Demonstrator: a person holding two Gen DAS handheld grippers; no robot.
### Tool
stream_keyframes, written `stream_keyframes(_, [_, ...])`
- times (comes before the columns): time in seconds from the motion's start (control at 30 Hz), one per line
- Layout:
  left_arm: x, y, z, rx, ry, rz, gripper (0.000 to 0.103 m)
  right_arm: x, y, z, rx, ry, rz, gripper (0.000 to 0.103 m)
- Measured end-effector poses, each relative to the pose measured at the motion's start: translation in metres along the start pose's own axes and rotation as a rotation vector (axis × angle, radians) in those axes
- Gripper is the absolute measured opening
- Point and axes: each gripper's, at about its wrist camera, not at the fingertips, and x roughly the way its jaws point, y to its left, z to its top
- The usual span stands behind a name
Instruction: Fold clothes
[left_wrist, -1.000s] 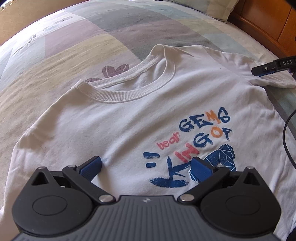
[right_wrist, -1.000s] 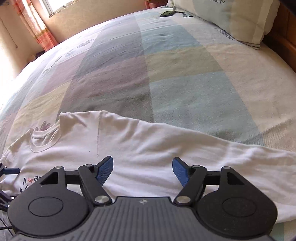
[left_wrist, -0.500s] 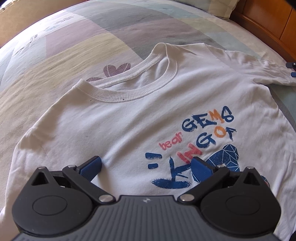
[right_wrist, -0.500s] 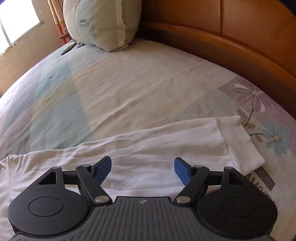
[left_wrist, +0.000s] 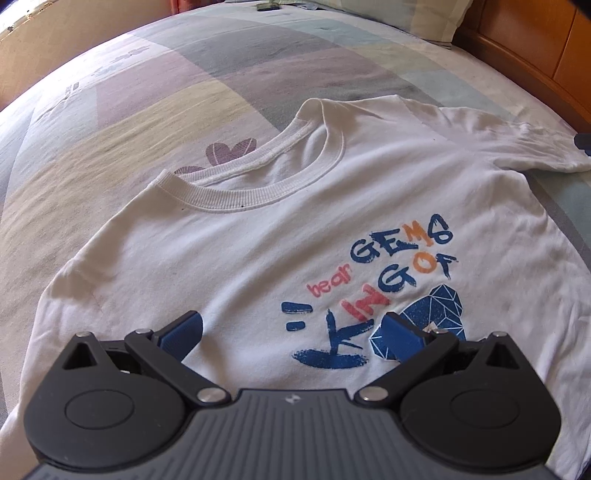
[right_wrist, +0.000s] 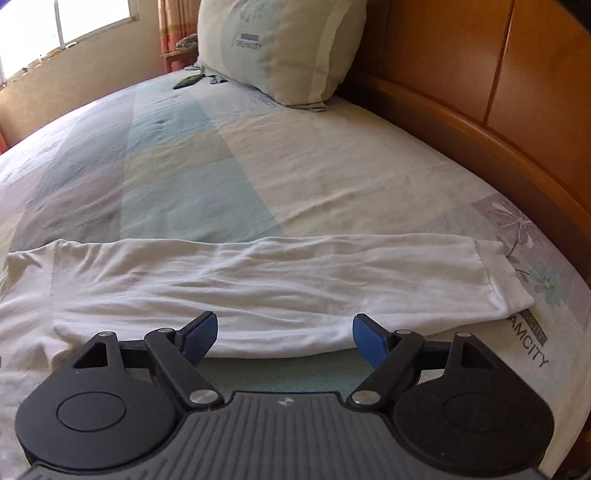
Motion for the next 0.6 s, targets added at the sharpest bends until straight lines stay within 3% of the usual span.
stream_keyframes(0.17, [-0.017, -0.002, -0.007, -0.011, -0.039, -0.012, 0.102, -0.010, 0.093, -0.007, -0.178, -0.007, 0.345, 0.094])
stream_keyframes(0.27, [-0.026, 0.001, -0.016, -0.028, -0.050, -0.006, 0.102, 0.007, 0.153, -0.015, -0.284, 0.020, 0.417, 0.094])
stream_keyframes(0.37, [-0.033, 0.007, -0.027, -0.053, -0.051, 0.005, 0.102, 0.031, 0.185, -0.022, -0.290, 0.066, 0.426, 0.094])
stream_keyframes(0.43, [-0.035, 0.011, -0.036, -0.068, -0.046, 0.005, 0.102, 0.047, 0.182, -0.026, -0.225, 0.116, 0.405, 0.094])
stream_keyframes(0.53, [-0.031, 0.018, -0.047, -0.089, -0.018, 0.020, 0.102, 0.049, 0.162, -0.036, -0.229, 0.148, 0.278, 0.089])
stream_keyframes(0.6, [-0.028, 0.020, -0.050, -0.091, -0.009, 0.038, 0.102, 0.026, 0.155, -0.041, -0.264, 0.128, 0.208, 0.093])
